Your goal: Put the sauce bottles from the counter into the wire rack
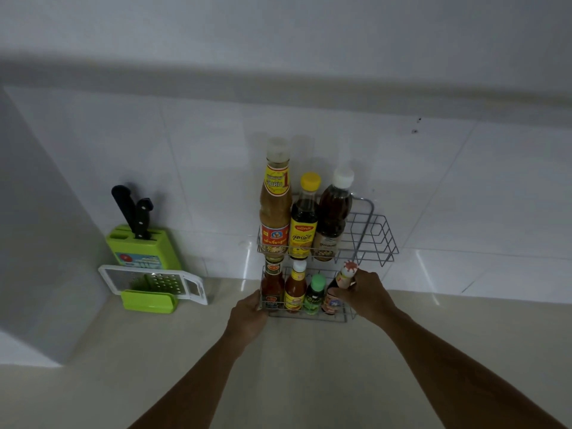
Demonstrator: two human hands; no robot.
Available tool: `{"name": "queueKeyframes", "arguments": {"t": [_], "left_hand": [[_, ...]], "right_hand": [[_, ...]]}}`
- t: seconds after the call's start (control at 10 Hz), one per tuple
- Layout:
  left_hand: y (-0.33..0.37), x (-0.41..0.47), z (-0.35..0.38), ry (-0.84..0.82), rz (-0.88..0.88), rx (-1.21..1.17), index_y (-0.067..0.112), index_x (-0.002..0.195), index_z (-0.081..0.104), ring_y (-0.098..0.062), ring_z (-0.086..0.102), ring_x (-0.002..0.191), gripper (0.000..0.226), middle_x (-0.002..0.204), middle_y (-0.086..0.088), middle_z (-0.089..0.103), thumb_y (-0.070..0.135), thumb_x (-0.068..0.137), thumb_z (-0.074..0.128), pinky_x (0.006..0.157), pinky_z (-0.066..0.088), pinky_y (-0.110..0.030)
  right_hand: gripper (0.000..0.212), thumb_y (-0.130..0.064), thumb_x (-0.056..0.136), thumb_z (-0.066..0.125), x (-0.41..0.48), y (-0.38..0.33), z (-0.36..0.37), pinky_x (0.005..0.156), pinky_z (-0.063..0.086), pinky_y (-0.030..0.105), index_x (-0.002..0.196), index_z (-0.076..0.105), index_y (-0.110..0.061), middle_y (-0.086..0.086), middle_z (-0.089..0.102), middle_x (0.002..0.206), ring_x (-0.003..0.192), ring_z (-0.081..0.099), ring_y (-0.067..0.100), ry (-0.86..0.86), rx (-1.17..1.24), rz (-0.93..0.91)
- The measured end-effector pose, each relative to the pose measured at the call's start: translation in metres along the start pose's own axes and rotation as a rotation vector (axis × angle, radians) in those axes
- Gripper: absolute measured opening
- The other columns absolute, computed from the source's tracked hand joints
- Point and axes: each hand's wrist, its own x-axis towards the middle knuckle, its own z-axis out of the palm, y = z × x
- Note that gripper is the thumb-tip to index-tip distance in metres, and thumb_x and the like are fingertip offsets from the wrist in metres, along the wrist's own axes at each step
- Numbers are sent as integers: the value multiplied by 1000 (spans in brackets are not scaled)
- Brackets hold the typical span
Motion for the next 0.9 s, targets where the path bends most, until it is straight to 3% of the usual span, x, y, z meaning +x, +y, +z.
{"name": "queueKeyframes", "arguments": {"t": [0.3, 0.5, 0.6, 0.7, 0.8, 0.9], "left_hand": [[0, -1, 5, 22, -1, 13, 33, 140, 53, -24, 56, 126, 52, 141, -3, 60, 13, 92, 54, 89, 39, -24], [-2, -1, 6, 3, 9, 26, 34, 141, 51, -24, 56, 127, 53, 141, -3, 59, 14, 92, 53, 91, 41, -26], [-4, -8, 3, 23, 20, -43, 22, 142, 52, -17, 55, 128, 52, 144, -3, 56, 7, 92, 53, 94, 38, -23], [-9, -17, -3, 56, 22, -117, 15, 145, 48, -16, 54, 129, 55, 143, -4, 55, 0, 93, 53, 96, 39, -23], [-12, -35, -12, 78, 109, -131, 18, 142, 50, -20, 53, 133, 59, 138, 0, 58, -10, 90, 50, 98, 43, -20], [-2, -57, -19, 68, 191, -123, 20, 136, 55, -13, 54, 130, 58, 130, 7, 60, -14, 89, 48, 92, 42, -8]], "right_hand": [[39, -34, 72, 89, 10, 1, 4, 55, 44, 20, 98, 73, -10, 2, 72, 86, 72, 65, 7, -69, -30, 45], [32, -30, 73, 89, 5, -2, 4, 50, 39, 9, 95, 70, -17, -4, 67, 83, 68, 57, -7, -94, 10, 78], [43, -29, 72, 90, -6, 5, 8, 58, 41, 11, 107, 66, -23, -1, 73, 100, 77, 61, -2, -130, 40, 63], [58, -25, 73, 90, -22, 7, 7, 65, 41, 9, 124, 64, -19, -3, 72, 112, 94, 66, 8, -147, 52, 39], [61, -16, 81, 82, -51, 5, 5, 69, 42, 10, 136, 56, -11, 1, 65, 120, 107, 62, 15, -98, 10, 6], [50, -17, 85, 76, -72, -2, -3, 79, 52, 23, 131, 59, -10, 8, 68, 123, 106, 66, 23, -46, 1, -2]]}}
